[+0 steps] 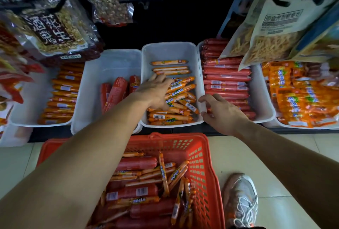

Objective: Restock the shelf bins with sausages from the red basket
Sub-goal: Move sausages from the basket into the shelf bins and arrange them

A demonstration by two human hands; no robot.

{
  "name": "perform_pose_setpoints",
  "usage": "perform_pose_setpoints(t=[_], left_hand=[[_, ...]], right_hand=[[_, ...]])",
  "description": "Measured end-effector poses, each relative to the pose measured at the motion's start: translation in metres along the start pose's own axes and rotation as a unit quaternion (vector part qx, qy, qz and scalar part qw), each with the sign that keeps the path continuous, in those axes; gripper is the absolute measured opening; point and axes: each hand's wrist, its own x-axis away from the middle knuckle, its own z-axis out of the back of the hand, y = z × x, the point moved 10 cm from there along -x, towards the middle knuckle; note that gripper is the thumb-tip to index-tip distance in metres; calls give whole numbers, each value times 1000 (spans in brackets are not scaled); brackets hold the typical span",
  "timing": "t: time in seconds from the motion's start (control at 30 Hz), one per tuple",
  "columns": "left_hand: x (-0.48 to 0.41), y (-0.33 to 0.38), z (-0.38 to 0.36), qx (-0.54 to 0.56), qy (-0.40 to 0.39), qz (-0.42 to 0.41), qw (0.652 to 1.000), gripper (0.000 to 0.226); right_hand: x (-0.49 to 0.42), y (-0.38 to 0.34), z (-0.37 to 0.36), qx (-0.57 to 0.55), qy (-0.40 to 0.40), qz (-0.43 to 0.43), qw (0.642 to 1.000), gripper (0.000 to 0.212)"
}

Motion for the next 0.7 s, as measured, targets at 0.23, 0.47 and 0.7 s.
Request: perform_pose_setpoints(t=[0.23, 0.47, 0.7], left_hand=[[-8, 5, -7, -6, -41, -22, 999, 109], [16, 14, -11, -82, 35, -51, 995, 95], [-7, 5, 0, -17, 25, -7, 1000, 99]], right_hand=[[-2, -4, -2, 6, -2, 0, 1000, 46], [-4, -4, -4, 7, -6, 0, 1000, 45], [-3, -5, -6, 6, -6, 4, 1000, 39]])
